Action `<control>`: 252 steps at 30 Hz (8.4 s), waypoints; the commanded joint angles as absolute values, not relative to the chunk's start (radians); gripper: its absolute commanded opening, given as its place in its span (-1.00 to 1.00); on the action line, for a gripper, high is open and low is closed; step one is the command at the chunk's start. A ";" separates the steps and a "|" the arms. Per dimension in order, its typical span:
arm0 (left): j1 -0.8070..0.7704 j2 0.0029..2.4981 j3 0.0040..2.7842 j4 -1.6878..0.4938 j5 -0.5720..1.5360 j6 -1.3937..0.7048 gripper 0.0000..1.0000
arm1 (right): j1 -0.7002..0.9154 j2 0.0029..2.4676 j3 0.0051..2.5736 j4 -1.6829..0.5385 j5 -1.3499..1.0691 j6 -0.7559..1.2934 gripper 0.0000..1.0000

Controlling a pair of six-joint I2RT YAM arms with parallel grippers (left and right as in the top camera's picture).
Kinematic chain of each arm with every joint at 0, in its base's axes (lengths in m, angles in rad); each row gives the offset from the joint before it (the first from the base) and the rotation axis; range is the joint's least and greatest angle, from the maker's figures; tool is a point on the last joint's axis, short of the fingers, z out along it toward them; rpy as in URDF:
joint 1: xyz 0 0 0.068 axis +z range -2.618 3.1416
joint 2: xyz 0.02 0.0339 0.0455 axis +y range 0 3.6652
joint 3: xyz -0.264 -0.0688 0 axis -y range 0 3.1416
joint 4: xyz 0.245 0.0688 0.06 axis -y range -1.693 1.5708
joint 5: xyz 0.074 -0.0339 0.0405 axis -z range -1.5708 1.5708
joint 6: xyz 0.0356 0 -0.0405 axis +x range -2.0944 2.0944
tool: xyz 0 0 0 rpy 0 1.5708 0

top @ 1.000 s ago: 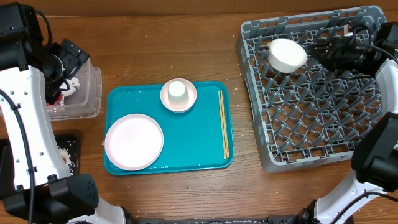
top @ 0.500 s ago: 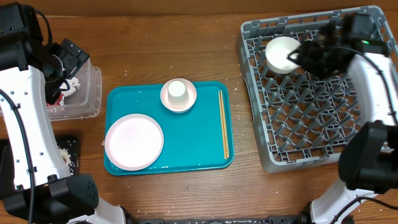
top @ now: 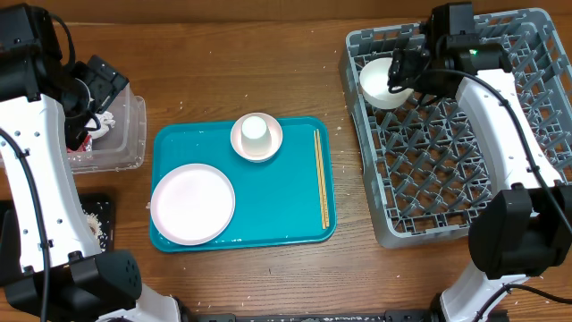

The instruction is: Sort waste into correct bins and load items into the dishwasher

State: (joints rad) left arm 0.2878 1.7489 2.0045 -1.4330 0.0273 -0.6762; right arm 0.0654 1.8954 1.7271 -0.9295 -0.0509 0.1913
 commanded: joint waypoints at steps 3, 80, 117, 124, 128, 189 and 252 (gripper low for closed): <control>0.287 1.750 2.011 -1.433 0.034 -0.657 1.00 | 0.097 1.856 1.757 -0.926 -0.030 0.153 0.55; 0.287 1.750 2.011 -1.433 0.034 -0.657 1.00 | -0.353 1.805 1.345 -0.480 -1.273 0.104 -0.92; 0.287 1.750 2.011 -1.433 0.034 -0.657 0.99 | -0.443 1.872 1.334 -0.480 -1.145 0.211 -0.90; 0.287 1.750 2.011 -1.433 0.034 -0.657 0.99 | -0.541 1.838 1.463 -0.726 -0.999 0.165 -0.58; 0.287 1.750 2.011 -1.433 0.034 -0.657 1.00 | -0.546 1.790 1.589 -0.952 -0.702 0.133 -0.24; 0.287 1.750 2.011 -1.433 0.034 -0.657 1.00 | 0.728 2.181 1.786 -0.645 0.072 0.371 0.89; 0.287 1.750 2.011 -1.433 0.034 -0.657 1.00 | -0.359 1.791 1.773 -1.038 0.222 0.390 0.11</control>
State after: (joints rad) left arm 0.2874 1.7489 2.0045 -1.4334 0.0273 -0.6762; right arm -0.3229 1.7435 1.7977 -1.0336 0.2508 0.3916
